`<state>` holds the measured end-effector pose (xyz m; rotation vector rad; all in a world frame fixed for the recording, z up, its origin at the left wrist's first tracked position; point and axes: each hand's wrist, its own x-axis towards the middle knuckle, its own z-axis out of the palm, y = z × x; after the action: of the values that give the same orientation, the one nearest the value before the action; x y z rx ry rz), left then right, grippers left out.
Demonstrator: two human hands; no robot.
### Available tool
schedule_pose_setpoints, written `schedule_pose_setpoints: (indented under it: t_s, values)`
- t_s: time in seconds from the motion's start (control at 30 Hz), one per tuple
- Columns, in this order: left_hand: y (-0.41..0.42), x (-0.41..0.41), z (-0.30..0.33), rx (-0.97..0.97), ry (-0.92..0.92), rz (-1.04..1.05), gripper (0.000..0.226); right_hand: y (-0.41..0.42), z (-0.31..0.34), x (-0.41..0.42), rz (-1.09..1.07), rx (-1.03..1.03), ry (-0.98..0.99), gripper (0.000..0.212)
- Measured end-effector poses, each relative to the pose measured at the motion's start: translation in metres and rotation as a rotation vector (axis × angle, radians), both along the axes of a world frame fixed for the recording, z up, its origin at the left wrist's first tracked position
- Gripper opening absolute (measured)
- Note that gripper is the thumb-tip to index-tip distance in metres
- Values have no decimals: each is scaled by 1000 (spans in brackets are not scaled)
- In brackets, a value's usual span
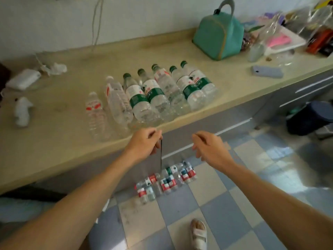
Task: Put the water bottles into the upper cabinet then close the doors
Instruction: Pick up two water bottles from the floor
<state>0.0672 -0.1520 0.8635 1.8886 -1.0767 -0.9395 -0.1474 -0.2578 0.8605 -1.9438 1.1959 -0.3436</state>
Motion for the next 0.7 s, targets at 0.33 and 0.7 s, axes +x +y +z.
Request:
schedule_pose_setpoints:
  t_s: [0.33,0.7]
  values:
    - [2,-54,-276,418,29,257,18,-51,-292,-55,-22,398,235,18]
    - [7,-47,-592,451,34,650,27,-103,-581,-41,-209,531,208,15]
